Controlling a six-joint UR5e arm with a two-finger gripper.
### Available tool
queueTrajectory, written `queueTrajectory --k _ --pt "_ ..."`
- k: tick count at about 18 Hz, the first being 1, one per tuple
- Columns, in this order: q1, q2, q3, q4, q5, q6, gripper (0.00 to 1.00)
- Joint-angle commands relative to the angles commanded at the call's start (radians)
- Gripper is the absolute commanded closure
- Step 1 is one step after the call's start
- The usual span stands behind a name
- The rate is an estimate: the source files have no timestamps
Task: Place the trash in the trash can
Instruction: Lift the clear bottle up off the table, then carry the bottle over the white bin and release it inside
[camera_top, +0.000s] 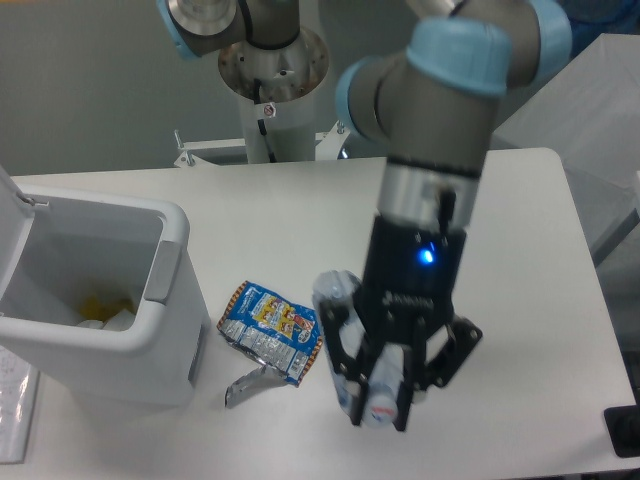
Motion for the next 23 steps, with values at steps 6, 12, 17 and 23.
queueTrajectory --k 6,12,17,23 --pt "-0.067 0.136 -0.052 0.005 -0.003 0.0 0.67" --pt "-0.175 0.21 -0.144 0.005 0.0 0.0 0.67" --pt "-0.247 0.204 -0.163 0.012 0.0 0.05 0.67" --pt "-0.31 0.18 -0.189 0.034 0.003 0.054 0.67"
